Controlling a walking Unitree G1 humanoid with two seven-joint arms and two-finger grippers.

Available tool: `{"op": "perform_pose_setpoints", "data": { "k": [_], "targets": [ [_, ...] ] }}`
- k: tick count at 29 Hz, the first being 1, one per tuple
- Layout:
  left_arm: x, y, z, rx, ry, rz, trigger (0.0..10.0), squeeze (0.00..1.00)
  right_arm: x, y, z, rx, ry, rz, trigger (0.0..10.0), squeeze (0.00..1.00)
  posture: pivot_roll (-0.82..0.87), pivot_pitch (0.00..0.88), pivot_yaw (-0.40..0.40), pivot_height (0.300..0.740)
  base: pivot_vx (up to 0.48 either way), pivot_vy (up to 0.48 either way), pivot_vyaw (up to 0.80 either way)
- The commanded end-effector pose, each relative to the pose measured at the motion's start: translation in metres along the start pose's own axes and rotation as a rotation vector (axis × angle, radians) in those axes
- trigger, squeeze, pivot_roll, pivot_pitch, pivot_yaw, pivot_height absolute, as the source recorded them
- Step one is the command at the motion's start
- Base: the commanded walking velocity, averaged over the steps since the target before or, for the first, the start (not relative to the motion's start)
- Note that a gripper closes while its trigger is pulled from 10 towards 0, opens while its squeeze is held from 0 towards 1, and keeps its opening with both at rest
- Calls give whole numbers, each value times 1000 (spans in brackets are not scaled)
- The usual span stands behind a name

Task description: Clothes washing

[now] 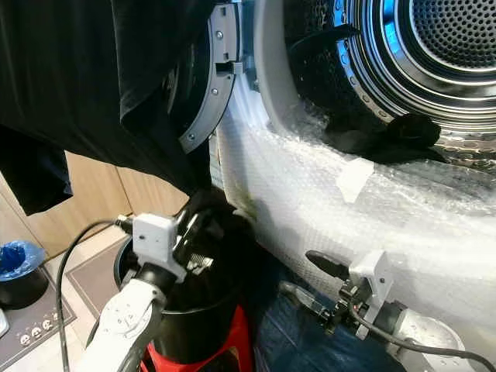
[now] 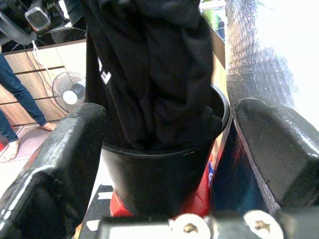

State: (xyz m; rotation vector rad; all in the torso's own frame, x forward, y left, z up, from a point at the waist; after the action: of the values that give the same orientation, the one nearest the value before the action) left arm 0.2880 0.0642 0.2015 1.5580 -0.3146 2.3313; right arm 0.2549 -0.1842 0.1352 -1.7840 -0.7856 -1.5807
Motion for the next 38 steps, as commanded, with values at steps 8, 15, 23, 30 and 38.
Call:
{"op": "perform_pose_setpoints", "data": {
  "k": [8,15,23,30,38],
  "targets": [
    [29,25,17,-136,114,-51,10000,0,2,3,-3,-12,5,-15,10000,0,-64,0,14,740,0,0,0],
    [51,51,33,-257,171,-185,10000,0,2,5,-3,-14,5,-13,10000,0,-69,0,10,740,0,0,0],
    [55,70,42,-364,160,-289,10000,0,2,8,-5,-26,5,-11,10000,0,-72,0,10,740,0,0,0],
    [57,79,46,-412,156,-319,10000,0,6,8,-3,-43,29,-13,10000,0,-78,0,18,740,0,0,0],
    [56,99,59,-491,145,-328,10000,0,13,6,-2,-41,73,6,10000,0,-93,0,30,740,0,0,0]
  ]
}}
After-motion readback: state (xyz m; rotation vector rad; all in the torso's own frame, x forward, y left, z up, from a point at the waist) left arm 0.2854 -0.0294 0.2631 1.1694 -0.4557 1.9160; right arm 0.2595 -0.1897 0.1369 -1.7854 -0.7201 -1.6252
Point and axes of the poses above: a point about 5 cm out from each wrist's last joint towards the gripper, its own z axis pointing out of the wrist towards the gripper, its own x axis along the axis of the wrist's last joint, y = z × x, the point moved 3 cm from there along z, pointing out of the wrist towards the gripper, and after that the axes turned 3 degrees about -z, right-handed, at the moved point
